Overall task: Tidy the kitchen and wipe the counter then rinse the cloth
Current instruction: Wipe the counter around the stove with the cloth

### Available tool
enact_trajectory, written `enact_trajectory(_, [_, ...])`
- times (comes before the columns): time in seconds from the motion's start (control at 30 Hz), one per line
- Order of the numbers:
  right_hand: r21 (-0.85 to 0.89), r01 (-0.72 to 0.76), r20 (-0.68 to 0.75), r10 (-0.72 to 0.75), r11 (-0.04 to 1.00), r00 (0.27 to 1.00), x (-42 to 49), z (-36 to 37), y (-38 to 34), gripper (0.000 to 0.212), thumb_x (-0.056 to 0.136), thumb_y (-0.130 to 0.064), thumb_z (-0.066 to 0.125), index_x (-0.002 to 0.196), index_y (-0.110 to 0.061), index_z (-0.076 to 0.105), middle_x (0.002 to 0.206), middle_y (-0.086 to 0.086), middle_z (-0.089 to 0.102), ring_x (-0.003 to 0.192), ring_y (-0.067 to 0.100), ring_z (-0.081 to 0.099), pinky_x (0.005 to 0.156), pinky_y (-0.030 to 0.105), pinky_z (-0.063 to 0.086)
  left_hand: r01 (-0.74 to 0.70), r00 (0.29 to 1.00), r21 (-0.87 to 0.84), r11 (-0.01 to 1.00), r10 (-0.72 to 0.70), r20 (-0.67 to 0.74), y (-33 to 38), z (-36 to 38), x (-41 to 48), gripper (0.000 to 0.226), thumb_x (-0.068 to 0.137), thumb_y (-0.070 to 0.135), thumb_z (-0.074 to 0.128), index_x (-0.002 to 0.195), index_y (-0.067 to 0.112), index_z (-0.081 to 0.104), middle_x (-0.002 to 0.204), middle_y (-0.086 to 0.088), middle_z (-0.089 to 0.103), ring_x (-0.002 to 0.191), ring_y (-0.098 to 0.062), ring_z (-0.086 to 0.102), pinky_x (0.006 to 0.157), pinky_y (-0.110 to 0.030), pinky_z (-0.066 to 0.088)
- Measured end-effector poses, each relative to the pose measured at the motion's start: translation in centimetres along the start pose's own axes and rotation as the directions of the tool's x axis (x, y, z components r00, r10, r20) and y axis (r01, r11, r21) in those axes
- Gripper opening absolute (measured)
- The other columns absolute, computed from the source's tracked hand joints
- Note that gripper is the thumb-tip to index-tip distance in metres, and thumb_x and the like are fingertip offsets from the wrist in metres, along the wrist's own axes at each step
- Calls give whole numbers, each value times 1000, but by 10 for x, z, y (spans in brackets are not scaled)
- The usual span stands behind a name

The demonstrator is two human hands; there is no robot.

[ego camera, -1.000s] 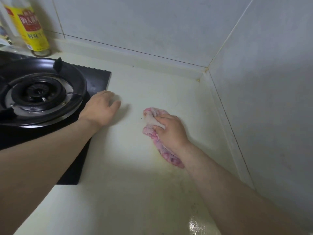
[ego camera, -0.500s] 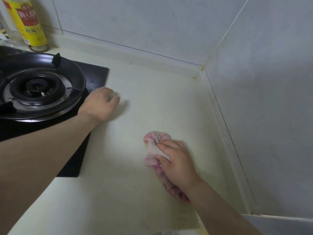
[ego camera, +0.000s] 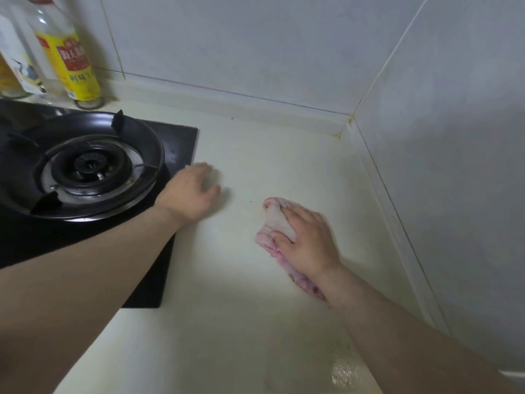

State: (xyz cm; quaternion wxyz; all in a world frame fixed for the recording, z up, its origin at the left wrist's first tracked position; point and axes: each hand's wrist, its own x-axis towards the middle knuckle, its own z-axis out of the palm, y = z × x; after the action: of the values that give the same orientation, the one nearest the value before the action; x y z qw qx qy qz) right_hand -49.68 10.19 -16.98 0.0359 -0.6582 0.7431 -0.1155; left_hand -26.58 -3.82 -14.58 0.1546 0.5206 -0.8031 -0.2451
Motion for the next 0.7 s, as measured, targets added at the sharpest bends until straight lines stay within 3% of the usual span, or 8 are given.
enact_trajectory(0.23, [-34,-7,27,8,999,1000,2,1,-1,63,81,-55,40,137,-28,55,140,-6,55,129,18,49,108,33,35,-179,982,155,972,166,91,-13,-5,-69,71,95,48,42,154,13,24,161,-5,20,150,-19,12,114,-22,-3])
enact_trajectory(0.53, [-47,-42,23,43,998,999,-3,1,-3,60,81,-53,35,127,-27,62,134,-2,60,124,24,53,103,33,37,-90,993,168,982,77,86,-15,-2,-73,67,96,46,32,152,10,28,160,-9,24,150,-23,15,119,-30,3])
enact_trajectory(0.7, [-2,-43,30,43,999,999,-41,-1,-5,45,83,-52,42,113,-29,67,116,-7,65,104,26,57,91,33,40,-98,992,196,976,81,95,-17,-2,-72,68,94,50,29,150,11,32,157,-8,30,148,-24,21,121,-36,9])
